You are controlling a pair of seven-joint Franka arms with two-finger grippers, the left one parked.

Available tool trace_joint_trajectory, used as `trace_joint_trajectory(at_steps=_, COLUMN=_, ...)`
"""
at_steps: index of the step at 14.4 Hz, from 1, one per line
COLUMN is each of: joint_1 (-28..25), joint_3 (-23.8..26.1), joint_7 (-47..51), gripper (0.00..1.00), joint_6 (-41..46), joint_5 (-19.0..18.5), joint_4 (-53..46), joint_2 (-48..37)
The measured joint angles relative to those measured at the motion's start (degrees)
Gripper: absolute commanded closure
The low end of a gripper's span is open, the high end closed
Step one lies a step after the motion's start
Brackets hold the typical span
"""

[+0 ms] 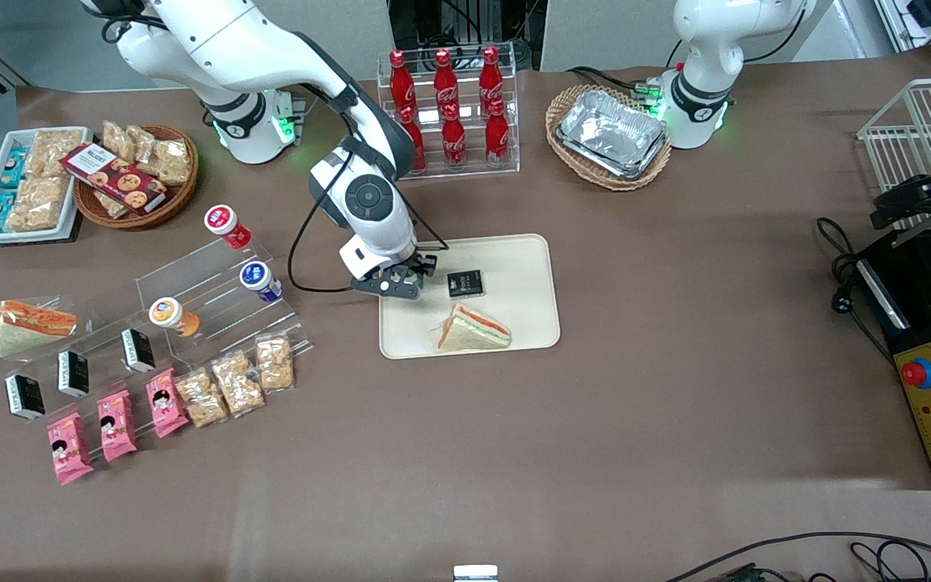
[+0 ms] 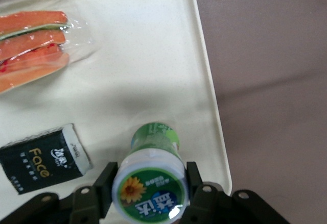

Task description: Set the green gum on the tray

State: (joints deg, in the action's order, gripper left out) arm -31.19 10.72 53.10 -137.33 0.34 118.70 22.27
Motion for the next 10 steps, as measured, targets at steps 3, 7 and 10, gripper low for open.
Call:
trace_joint_trajectory(at_steps=3, joint_1=0.0, joint_3=-0.2, joint_7=0.7, gripper=0.15, joint_6=-0.4, joint_5=0.0, joint_4=0.0, joint_2=0.3)
trace_joint_trajectory(at_steps=7, joint_1=0.2, joint_3=-0.3, joint_7=0.9, gripper=0.14, joint_6=-0.5, joint_5=0.0, joint_4=-0.6, joint_2=0.3)
trace_joint_trajectory(at_steps=10, joint_1=2.5, joint_3=-0.7, joint_7=-0.3, gripper=0.14, joint_6=3.2, joint_5=-0.5, joint_4=-2.9, joint_2=-1.4)
